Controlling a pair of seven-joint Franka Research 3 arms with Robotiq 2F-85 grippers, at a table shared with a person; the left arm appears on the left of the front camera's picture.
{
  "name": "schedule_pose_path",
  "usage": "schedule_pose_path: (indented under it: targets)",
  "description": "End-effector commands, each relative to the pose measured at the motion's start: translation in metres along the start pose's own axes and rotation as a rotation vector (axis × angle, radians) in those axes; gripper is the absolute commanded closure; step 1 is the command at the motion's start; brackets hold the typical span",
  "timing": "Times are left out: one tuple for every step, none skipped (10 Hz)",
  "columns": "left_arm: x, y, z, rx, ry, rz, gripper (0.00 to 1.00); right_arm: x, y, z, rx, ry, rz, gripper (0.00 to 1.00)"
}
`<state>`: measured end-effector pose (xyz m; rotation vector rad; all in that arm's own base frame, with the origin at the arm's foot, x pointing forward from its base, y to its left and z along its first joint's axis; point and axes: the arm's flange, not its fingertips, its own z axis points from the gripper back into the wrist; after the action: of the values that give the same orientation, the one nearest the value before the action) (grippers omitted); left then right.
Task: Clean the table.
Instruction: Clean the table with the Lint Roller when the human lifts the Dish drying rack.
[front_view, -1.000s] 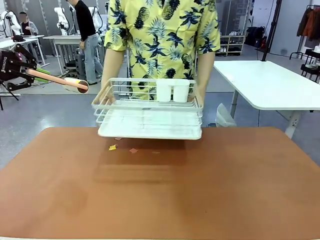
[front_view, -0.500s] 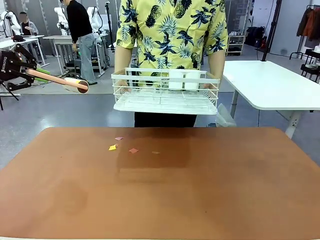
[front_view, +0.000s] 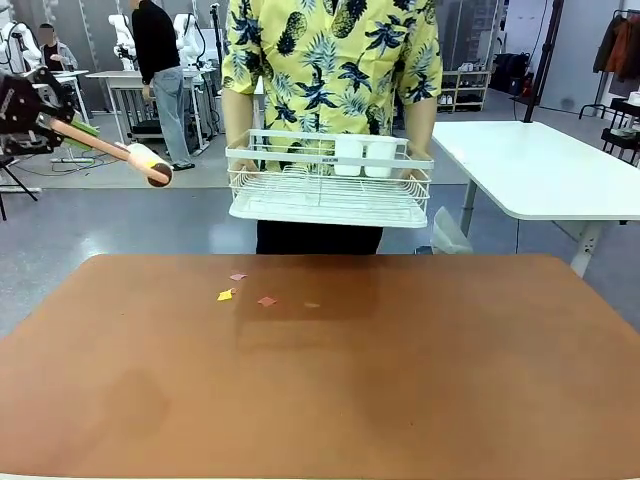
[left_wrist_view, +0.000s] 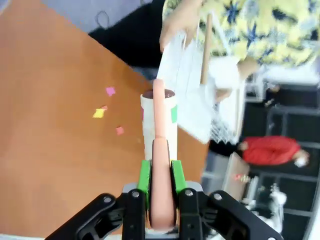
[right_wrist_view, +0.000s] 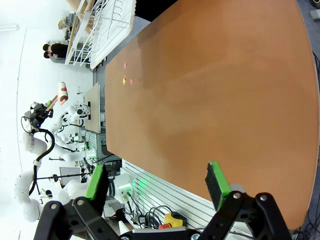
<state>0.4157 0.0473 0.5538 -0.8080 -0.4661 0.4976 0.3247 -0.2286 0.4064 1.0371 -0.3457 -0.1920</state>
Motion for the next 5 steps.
schedule_pose_path:
  targets:
    - [0.034,-0.020,0.007,0.029,0.224,-0.241,0.78,-0.001,0.003,0.002,0.016,-0.006,0.003,0.00]
    - [0.042,-0.019,-0.009,0.047,0.223,-0.398,0.78,-0.001,0.003,0.002,0.016,-0.006,0.003,0.00]
    - [0.051,-0.017,-0.025,0.077,0.255,-0.449,0.78,-0.001,0.003,0.002,0.016,-0.006,0.003,0.00]
    - [0.062,-0.015,-0.040,0.077,0.302,-0.454,0.78,-0.001,0.003,0.002,0.016,-0.006,0.003,0.00]
    - [0.073,-0.008,-0.060,0.067,0.331,-0.430,0.78,-0.001,0.003,0.002,0.016,-0.006,0.003,0.00]
